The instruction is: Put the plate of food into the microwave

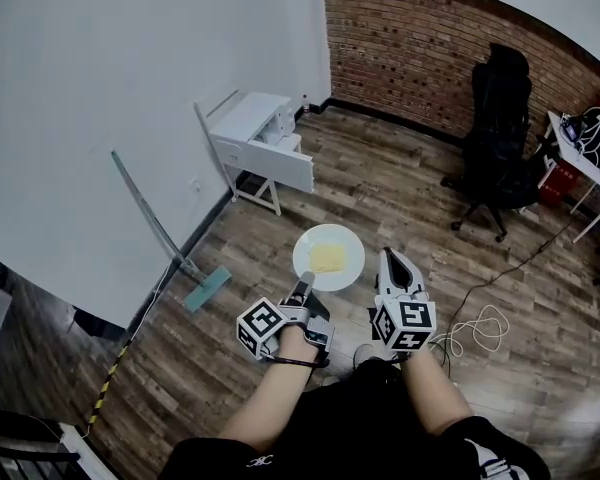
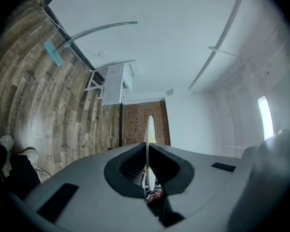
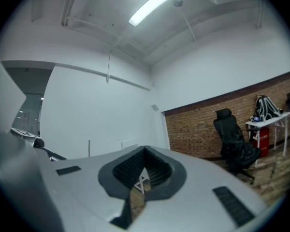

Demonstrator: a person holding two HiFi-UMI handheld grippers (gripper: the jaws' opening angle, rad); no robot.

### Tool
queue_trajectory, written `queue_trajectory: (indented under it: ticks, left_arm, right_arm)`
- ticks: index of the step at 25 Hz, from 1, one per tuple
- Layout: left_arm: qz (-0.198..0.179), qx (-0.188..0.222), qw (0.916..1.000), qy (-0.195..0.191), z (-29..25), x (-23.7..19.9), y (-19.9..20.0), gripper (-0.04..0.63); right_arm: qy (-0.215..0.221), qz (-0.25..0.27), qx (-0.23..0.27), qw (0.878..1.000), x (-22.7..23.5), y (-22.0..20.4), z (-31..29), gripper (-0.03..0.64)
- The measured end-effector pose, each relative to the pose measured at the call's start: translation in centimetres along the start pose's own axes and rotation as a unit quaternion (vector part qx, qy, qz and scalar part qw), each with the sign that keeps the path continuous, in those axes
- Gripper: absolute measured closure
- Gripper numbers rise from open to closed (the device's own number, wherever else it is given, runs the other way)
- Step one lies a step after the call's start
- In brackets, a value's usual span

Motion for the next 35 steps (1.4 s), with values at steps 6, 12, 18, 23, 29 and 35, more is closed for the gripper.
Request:
queue_trajectory:
  ticks: [6, 12, 18, 23, 29, 35]
  left_arm:
    - [0.006, -0.012, 0.9999, 0.005, -3.1, -0.4, 1.5, 0.583]
    - [0.008, -0.025, 0.9995, 0.014, -8.6, -0.6, 2.8, 0.583]
    - [0.007, -0.021, 0.9997, 0.013, -17.1, 0.3, 4.5, 0.583]
    - [0.008, -0.012, 0.9998, 0.012, -24.6, 1.7, 5.5, 0.583]
    - [0.008, 0.001, 0.9999, 0.012, -33.5, 3.1, 6.5, 0.583]
    - [0.018, 0.031, 0.9993, 0.013, -39.9, 3.5, 7.4, 0.583]
  right_arm:
    - [-0.009, -0.029, -0.013, 0.999, 1.8, -0.5, -3.0, 0.611]
    - [-0.019, -0.029, -0.011, 0.999, 5.1, -0.1, -7.3, 0.611]
    - [-0.017, -0.030, -0.002, 0.999, 10.7, 1.9, -14.0, 0.611]
    - [-0.007, -0.024, 0.000, 1.000, 15.7, 4.5, -19.7, 0.611]
    - [0.007, -0.016, -0.001, 1.000, 21.9, 7.2, -26.1, 0.611]
    - [0.021, -0.016, -0.004, 1.000, 26.9, 8.7, -30.9, 0.611]
Point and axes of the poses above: the fingertips, and each gripper's own axes: z backward along the fingers, x to its right, y out of its top, the point moved 6 cm from there along z, backward along the fingers, and after that the axes turned 8 degrees about -x, right-handed, at the moved point
